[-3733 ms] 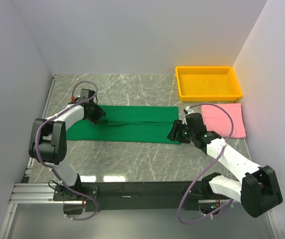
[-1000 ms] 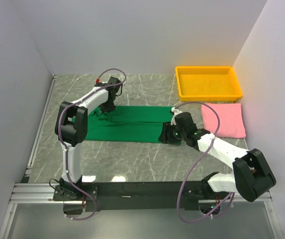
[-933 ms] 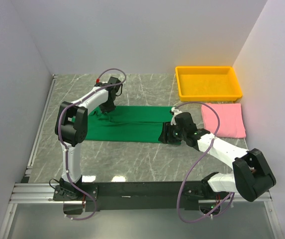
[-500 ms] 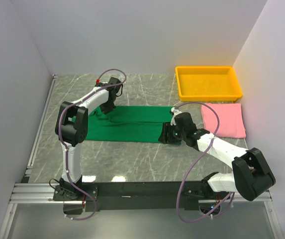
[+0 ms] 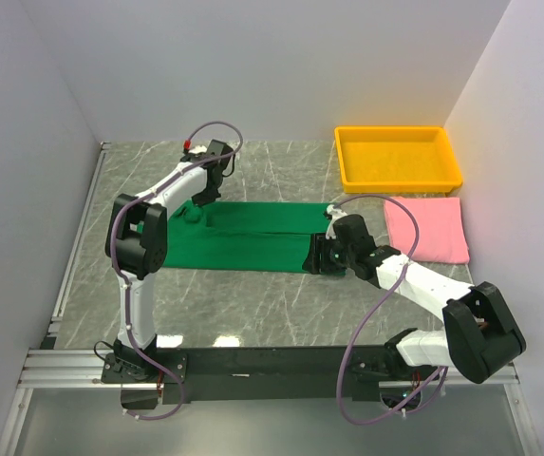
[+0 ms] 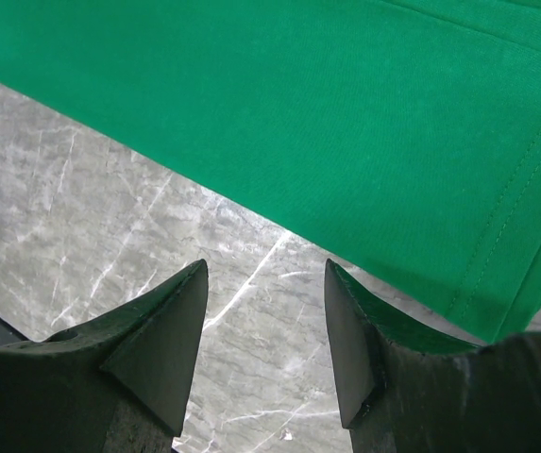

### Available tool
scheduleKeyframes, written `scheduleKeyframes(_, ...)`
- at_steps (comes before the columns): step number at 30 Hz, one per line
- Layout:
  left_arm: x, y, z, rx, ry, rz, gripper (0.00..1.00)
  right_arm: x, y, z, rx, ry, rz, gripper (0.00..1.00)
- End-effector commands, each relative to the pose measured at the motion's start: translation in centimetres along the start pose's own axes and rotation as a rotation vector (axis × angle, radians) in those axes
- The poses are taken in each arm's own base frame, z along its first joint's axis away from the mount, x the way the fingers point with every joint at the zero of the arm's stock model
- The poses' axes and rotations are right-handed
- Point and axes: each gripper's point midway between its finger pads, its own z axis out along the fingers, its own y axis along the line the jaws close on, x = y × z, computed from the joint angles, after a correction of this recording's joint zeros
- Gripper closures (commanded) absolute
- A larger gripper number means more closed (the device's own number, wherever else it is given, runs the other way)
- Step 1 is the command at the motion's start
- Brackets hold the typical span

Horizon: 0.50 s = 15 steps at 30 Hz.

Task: Fold and stack the t-shirts
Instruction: Fold the tshirt

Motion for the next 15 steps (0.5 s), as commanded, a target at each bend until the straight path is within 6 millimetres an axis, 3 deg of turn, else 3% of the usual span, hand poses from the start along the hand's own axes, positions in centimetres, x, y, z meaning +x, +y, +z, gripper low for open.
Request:
scheduleKeyframes(1,-2.9,-0.8,-1.0,0.015,-0.089,-0.031,0.99,0.0,-0.1,0.2,0.002,-0.017,-0.021,0.41)
scheduleKeyframes(15,-1.7,-3.7,0.5,0.067,-0.106,0.040,0.98,0.4,-0.3,0.5,0.005,0.003,-0.014,0.41)
